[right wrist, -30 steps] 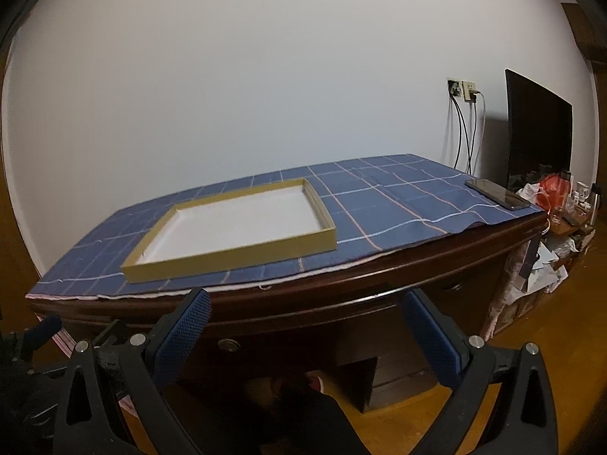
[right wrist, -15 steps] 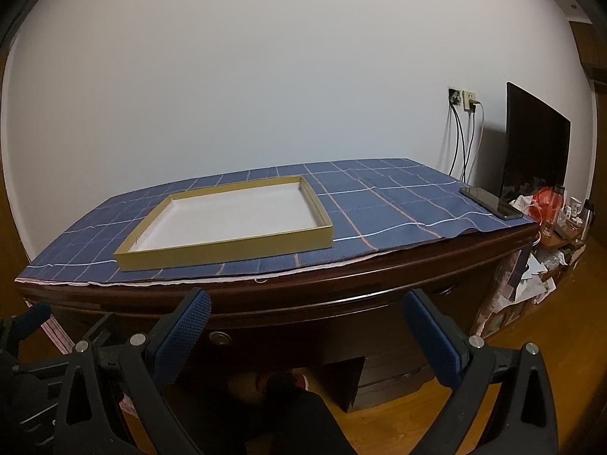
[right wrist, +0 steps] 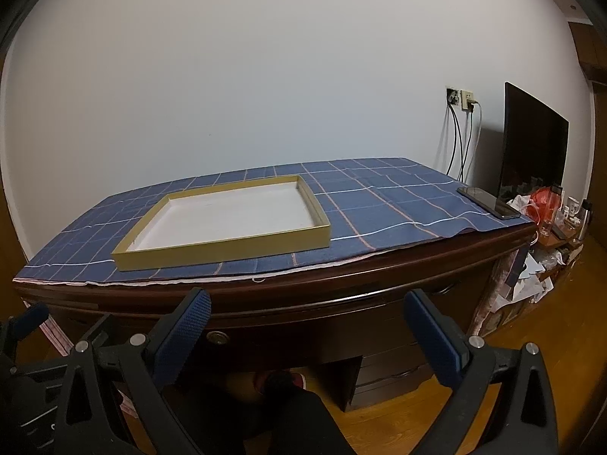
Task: Take underwear out of drawer
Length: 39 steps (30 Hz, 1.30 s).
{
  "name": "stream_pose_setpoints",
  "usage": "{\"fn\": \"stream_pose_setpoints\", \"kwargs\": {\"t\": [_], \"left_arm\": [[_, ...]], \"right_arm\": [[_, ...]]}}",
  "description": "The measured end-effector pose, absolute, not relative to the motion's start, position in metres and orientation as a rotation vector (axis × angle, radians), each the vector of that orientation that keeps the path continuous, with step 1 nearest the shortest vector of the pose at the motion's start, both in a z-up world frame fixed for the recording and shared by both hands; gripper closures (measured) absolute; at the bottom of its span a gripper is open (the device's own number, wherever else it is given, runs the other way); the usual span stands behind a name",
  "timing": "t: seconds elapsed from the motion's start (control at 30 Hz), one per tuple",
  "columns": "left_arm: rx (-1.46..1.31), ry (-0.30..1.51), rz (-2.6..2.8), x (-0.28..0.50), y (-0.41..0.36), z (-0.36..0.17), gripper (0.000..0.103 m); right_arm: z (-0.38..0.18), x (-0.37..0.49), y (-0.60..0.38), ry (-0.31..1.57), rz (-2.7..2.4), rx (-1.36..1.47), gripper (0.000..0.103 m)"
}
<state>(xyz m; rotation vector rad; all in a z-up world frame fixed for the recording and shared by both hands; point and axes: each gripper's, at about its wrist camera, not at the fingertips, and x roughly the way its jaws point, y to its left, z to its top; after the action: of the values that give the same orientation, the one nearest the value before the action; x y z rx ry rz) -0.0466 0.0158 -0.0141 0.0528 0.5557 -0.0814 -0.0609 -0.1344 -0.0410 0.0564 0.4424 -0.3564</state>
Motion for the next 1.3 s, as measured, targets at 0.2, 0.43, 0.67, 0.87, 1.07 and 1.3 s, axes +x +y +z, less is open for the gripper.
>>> {"fn": "stream_pose_setpoints", "kwargs": {"t": [0.2, 0.43, 0.67, 0.87, 1.07, 1.3], "left_arm": [[0.054, 0.557, -0.083, -0.047, 0.015, -0.014, 0.000], [0.057, 0.557, -0.082, -0.048, 0.014, -0.015, 0.000], [0.060, 0.562, -0.083, -0.048, 0.015, -0.020, 0.000], [0.058, 0.580, -0.078, -0.041, 0.016, -0.030, 0.000], [0.064, 0.604, -0.082, -0.035, 0.013, -0.039, 0.000], [0.064, 0.633, -0.082, -0.026, 0.010, -0.049, 0.000]], "right_arm": [[-0.041, -0.061, -0.135, 0.447, -0.355, 0.058, 0.000], [-0.042, -0.060, -0.134, 0.452, -0.352, 0.060, 0.000], [-0.048, -0.055, -0.134, 0.464, -0.338, 0.051, 0.000], [-0.059, -0.049, -0.142, 0.494, -0.336, 0.067, 0.000], [-0.065, -0.045, -0.148, 0.506, -0.347, 0.074, 0.000], [-0.073, -0.040, -0.156, 0.529, -0.348, 0.088, 0.000]]}}
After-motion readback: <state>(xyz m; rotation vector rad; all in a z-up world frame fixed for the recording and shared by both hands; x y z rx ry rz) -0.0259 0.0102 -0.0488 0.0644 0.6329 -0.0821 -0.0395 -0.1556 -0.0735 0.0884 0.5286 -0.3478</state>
